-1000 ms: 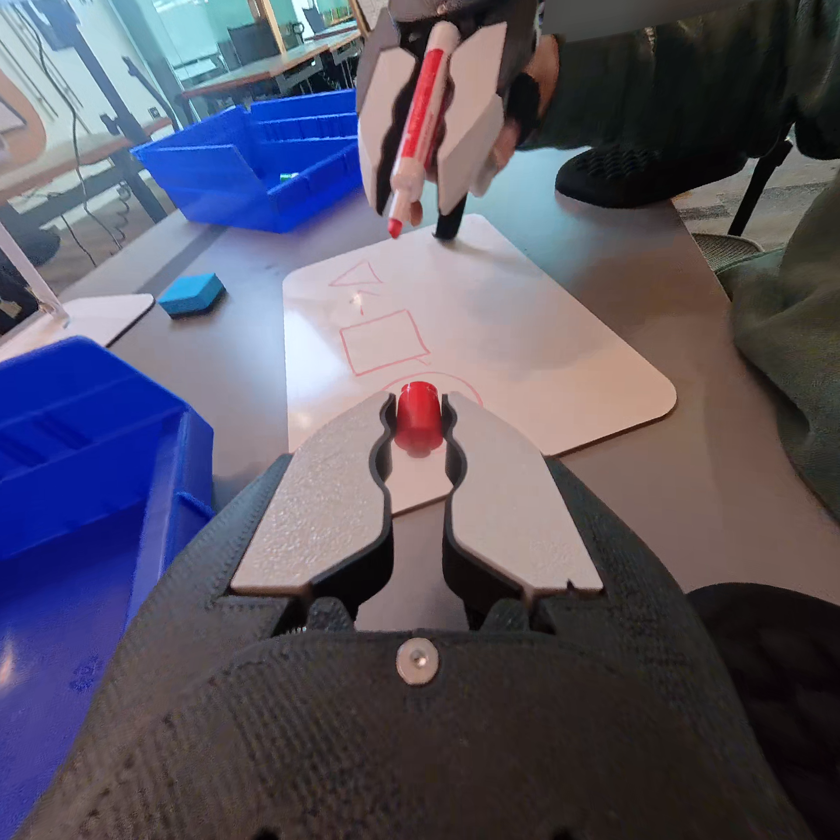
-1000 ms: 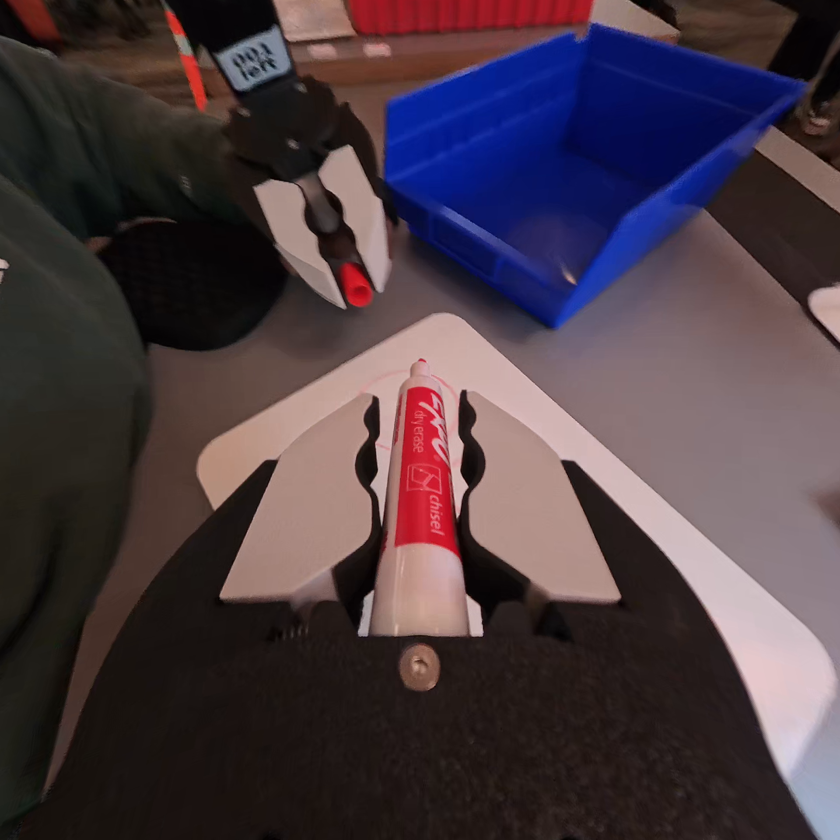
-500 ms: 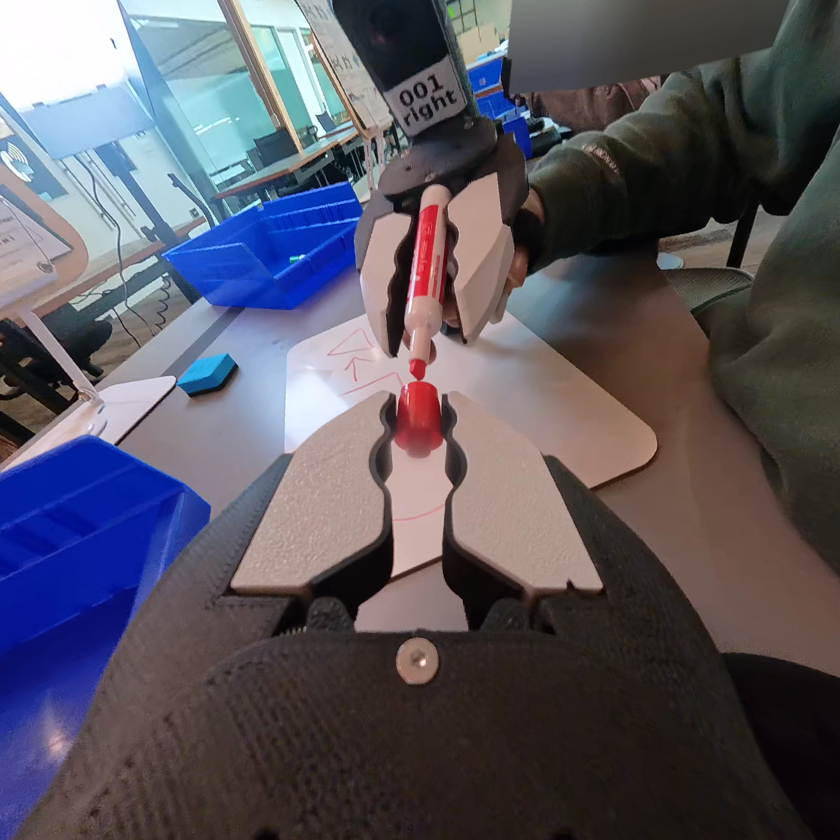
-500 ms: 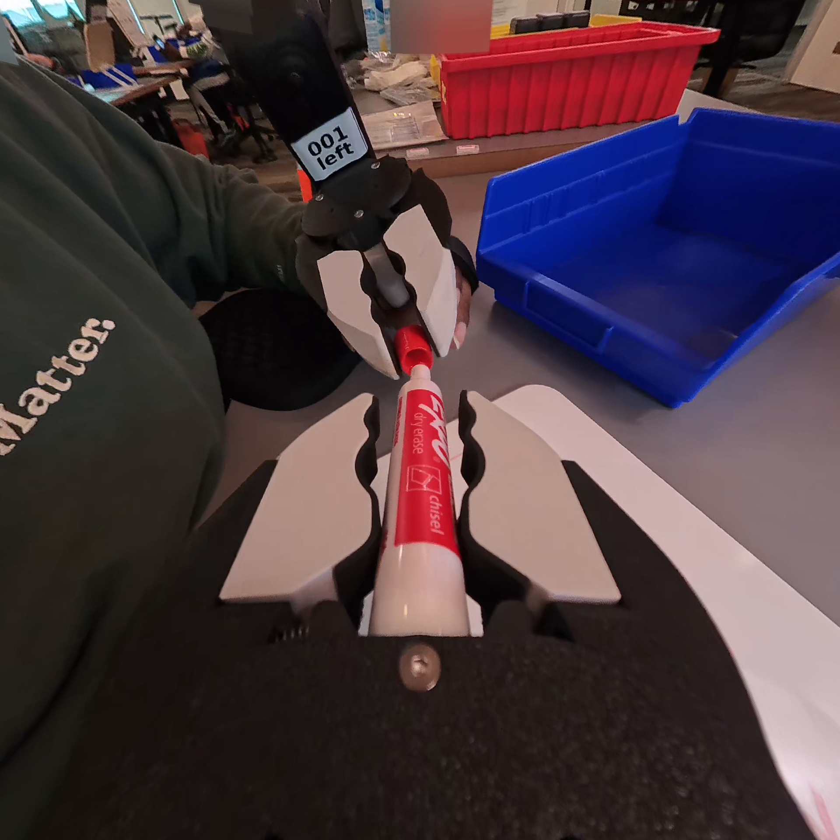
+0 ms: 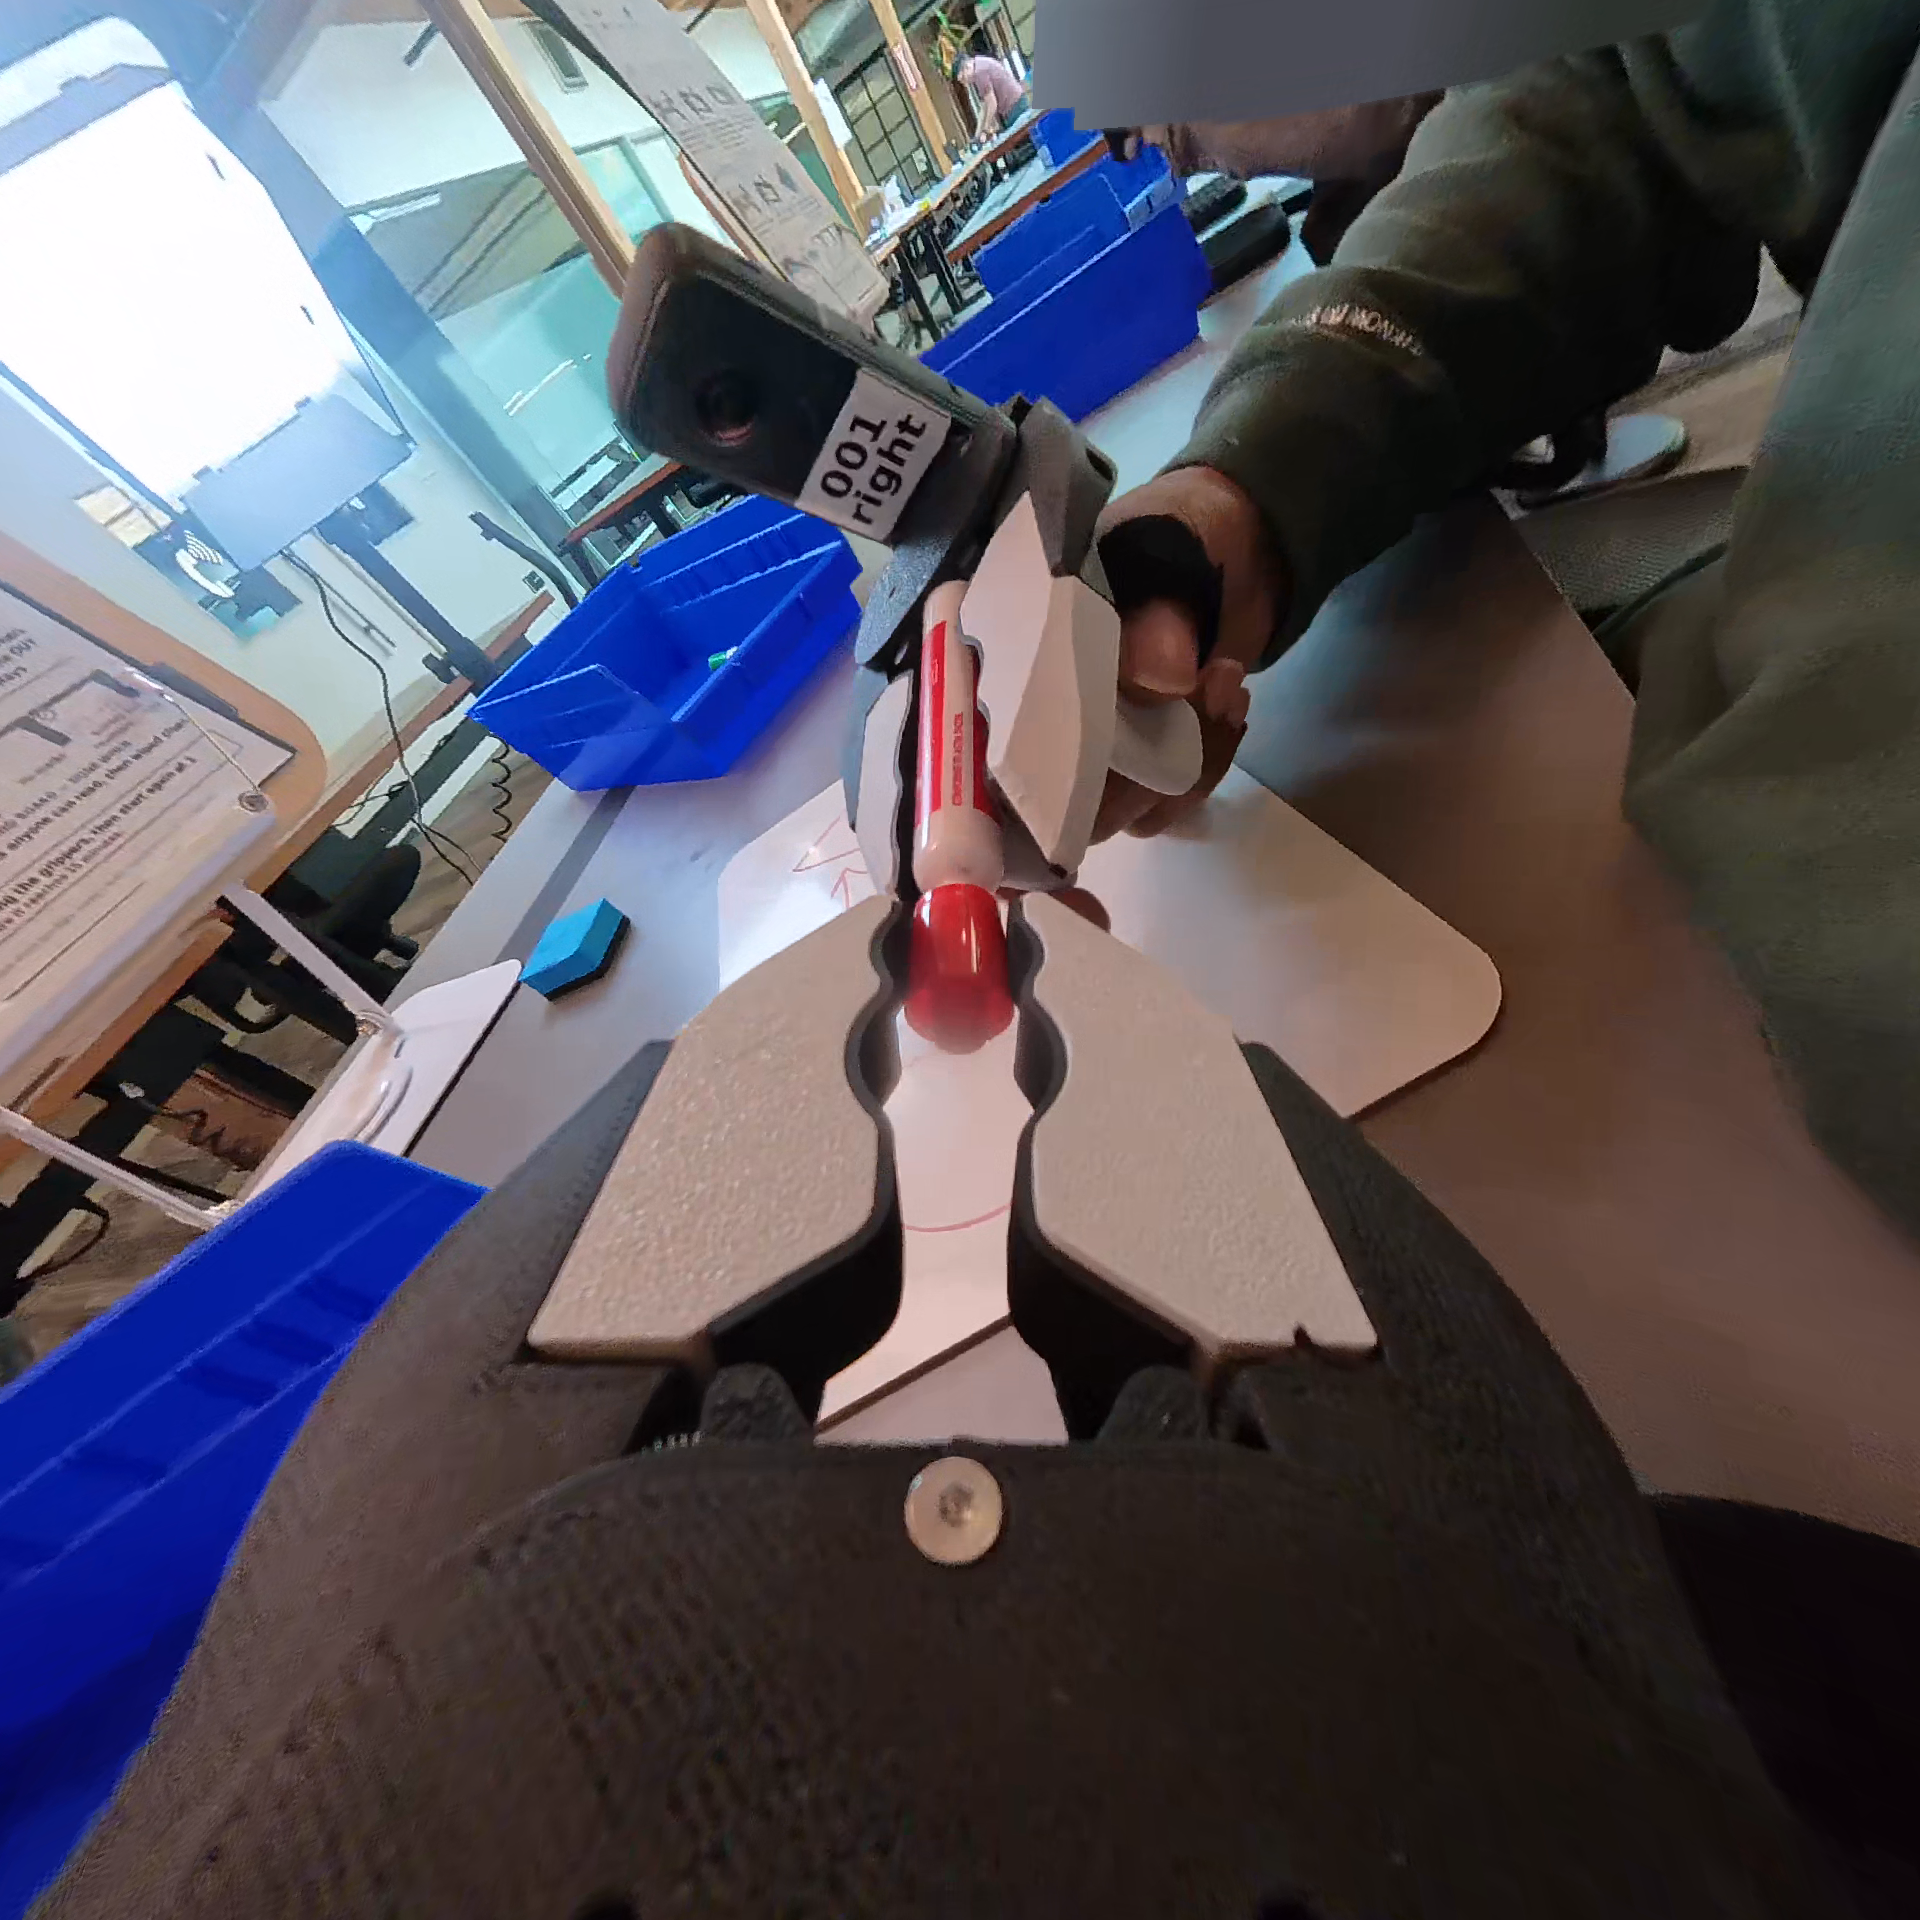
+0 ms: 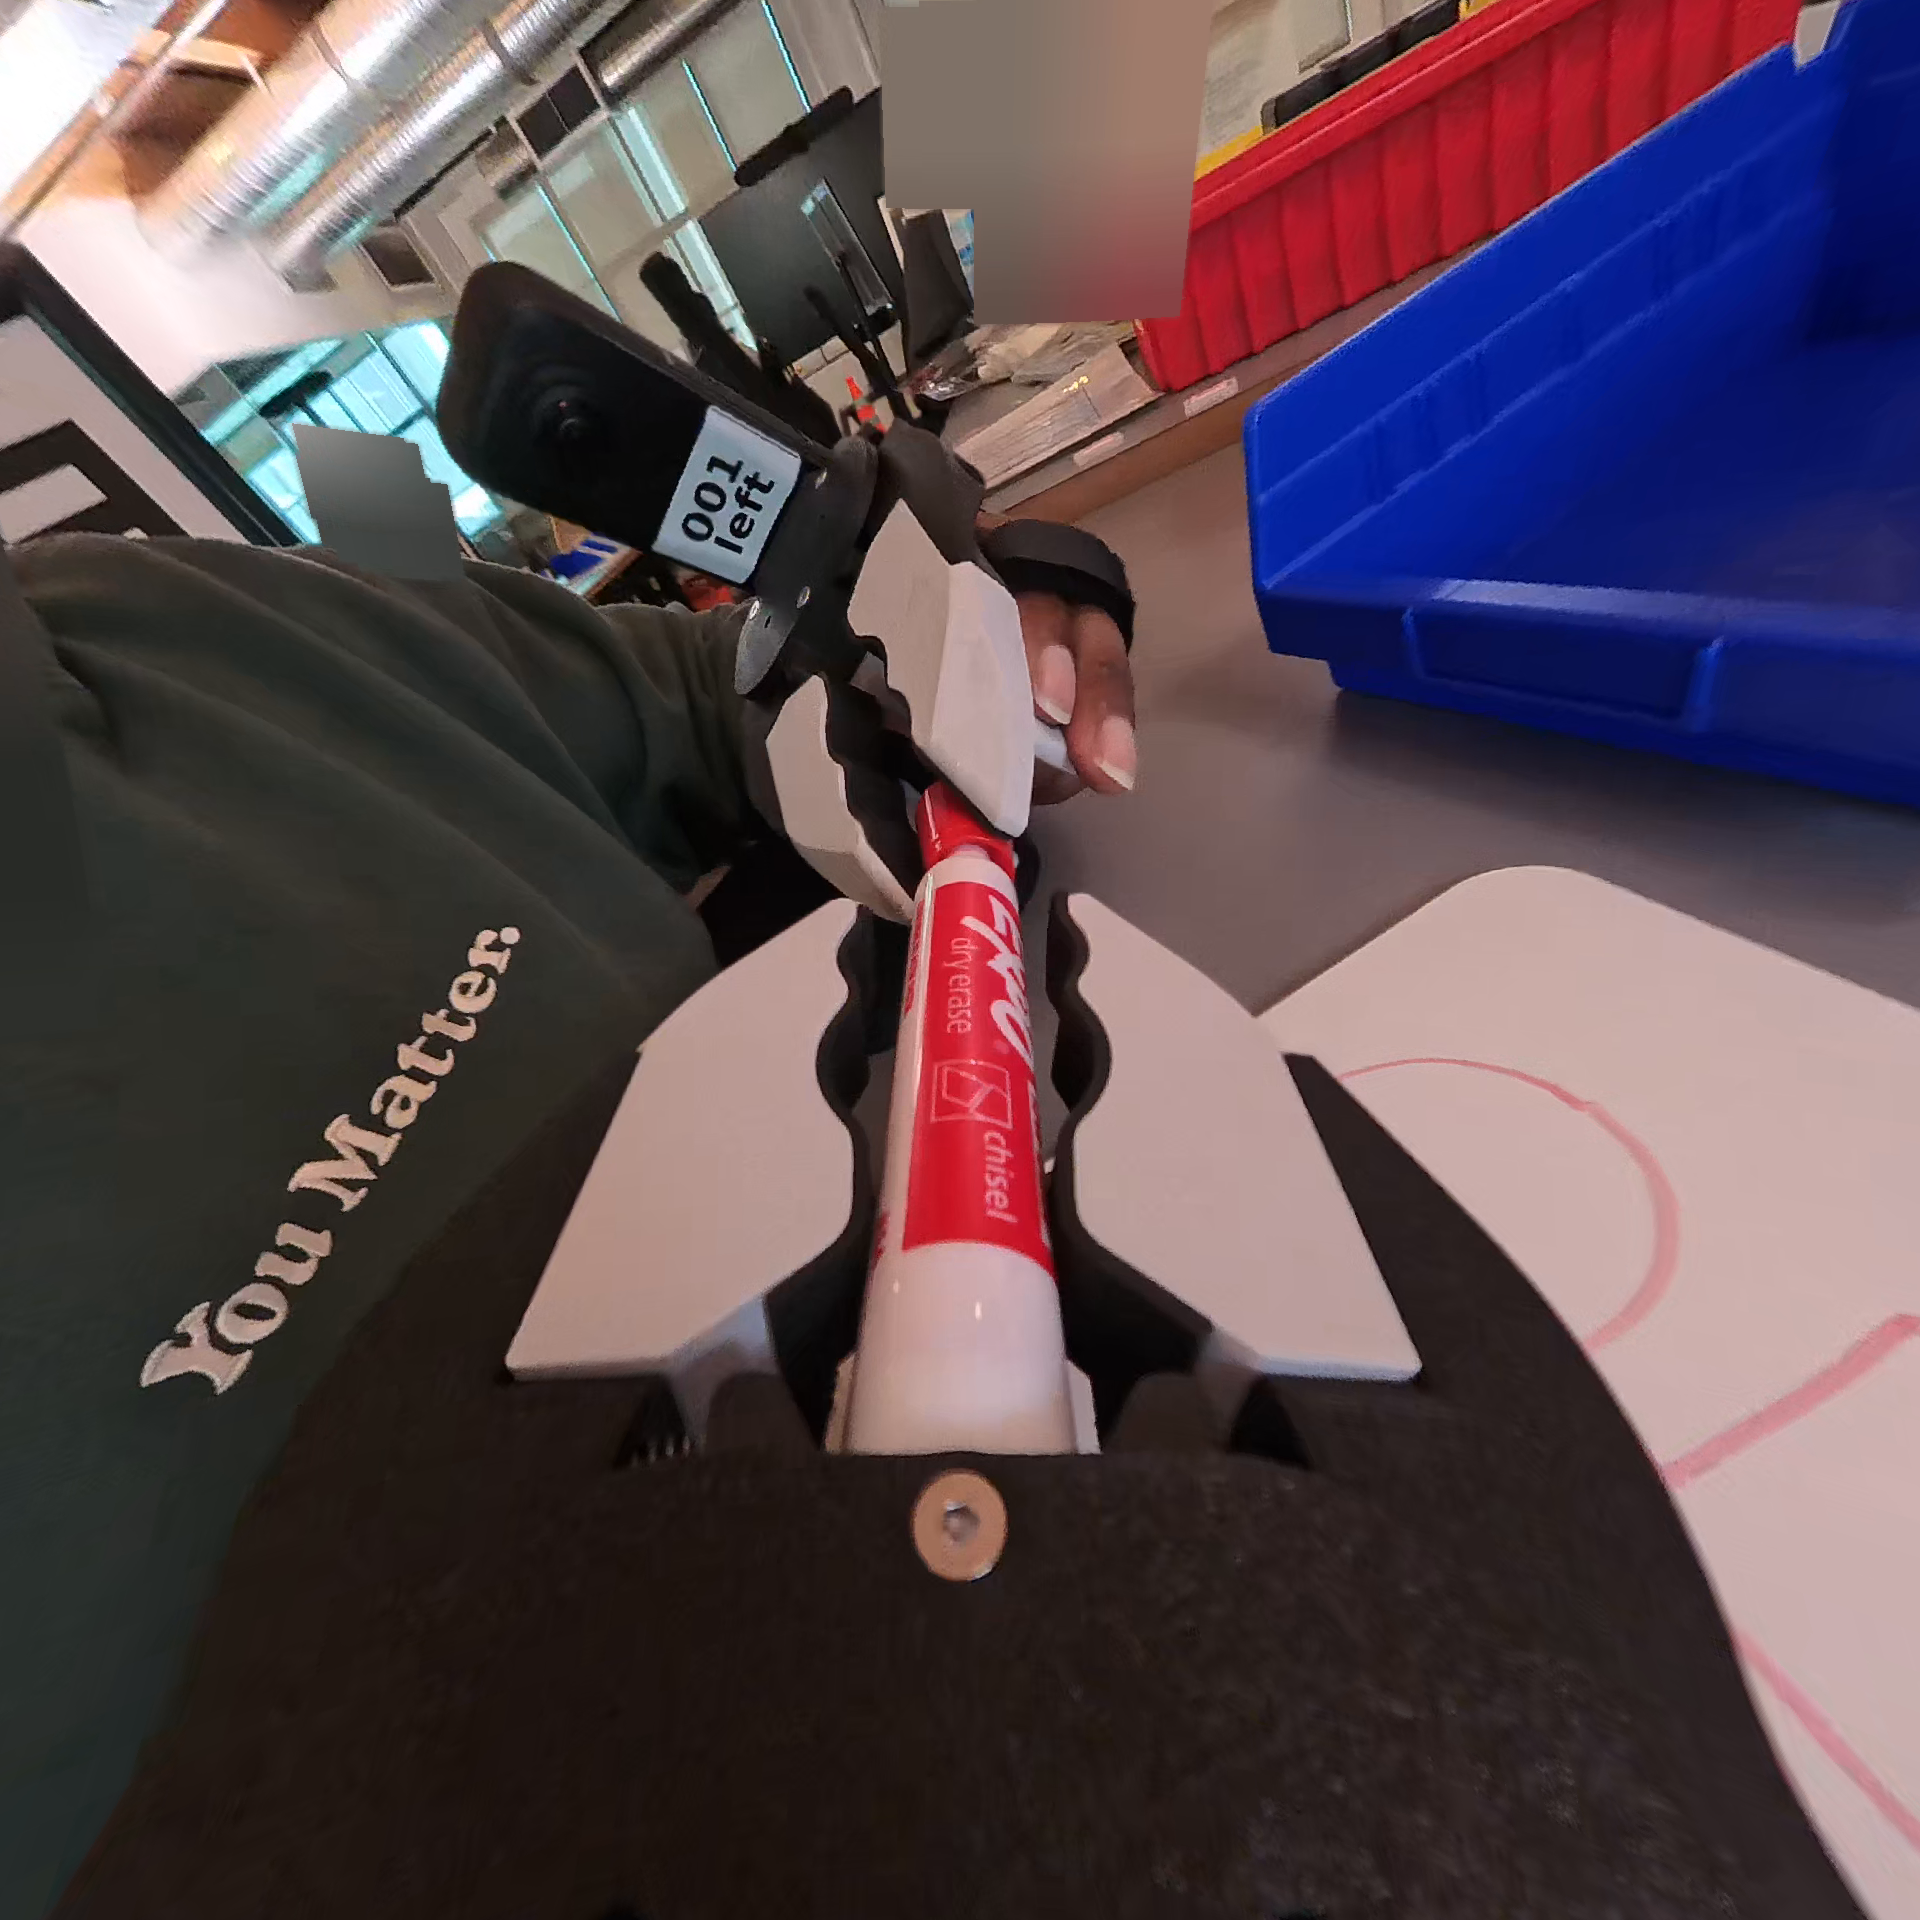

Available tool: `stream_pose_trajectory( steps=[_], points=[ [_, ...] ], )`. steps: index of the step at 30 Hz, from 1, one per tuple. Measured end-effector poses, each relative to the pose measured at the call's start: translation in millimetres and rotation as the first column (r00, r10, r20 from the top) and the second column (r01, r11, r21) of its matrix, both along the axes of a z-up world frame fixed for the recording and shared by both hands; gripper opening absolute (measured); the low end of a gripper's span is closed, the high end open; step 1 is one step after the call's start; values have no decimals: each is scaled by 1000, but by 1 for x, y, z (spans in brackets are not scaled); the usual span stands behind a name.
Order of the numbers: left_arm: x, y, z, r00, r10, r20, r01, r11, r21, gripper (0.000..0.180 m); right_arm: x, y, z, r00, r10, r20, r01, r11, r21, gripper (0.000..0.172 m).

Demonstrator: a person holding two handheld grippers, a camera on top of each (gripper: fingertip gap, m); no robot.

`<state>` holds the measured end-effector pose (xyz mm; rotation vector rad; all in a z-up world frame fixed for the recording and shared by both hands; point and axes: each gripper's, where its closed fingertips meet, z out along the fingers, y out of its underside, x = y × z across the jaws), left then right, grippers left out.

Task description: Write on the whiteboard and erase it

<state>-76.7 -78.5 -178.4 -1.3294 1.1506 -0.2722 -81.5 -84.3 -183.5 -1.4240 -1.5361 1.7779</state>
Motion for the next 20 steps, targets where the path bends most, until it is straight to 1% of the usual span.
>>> stream_pose_trajectory(
  steps=[5,7,8,9,10,11,13,15,20],
  points=[
    [1,-7,10,1000,-18,19,17,999,37,17,0,-7,6,1000,17,-26,-21,989,-148,33],
    [3,-12,8,999,-32,-19,33,998,60,16,1,-10,4,999,29,-18,-31,987,-155,32],
    [10,-21,8,995,-98,-9,98,994,54,0,0,-18,1,998,66,0,-65,982,-177,33],
    [14,-25,10,994,-106,-2,106,992,61,0,0,-24,4,996,88,-26,-92,972,-217,33],
    [13,-22,11,995,-96,-29,98,990,101,0,0,-23,6,997,66,-42,-74,973,-221,33],
    [12,-21,19,996,-84,-19,86,986,144,0,-1,-22,13,996,50,-72,-64,975,-211,33],
    [12,-25,33,994,-103,29,97,984,148,0,-1,-25,26,992,85,-95,-99,983,-155,33],
    [10,-23,40,994,-97,55,88,985,150,0,-3,-24,33,990,93,-105,-106,985,-133,33],
    [10,-19,35,993,-95,67,86,989,124,0,-3,-21,28,990,100,-104,-119,973,-197,34]
  ],
)
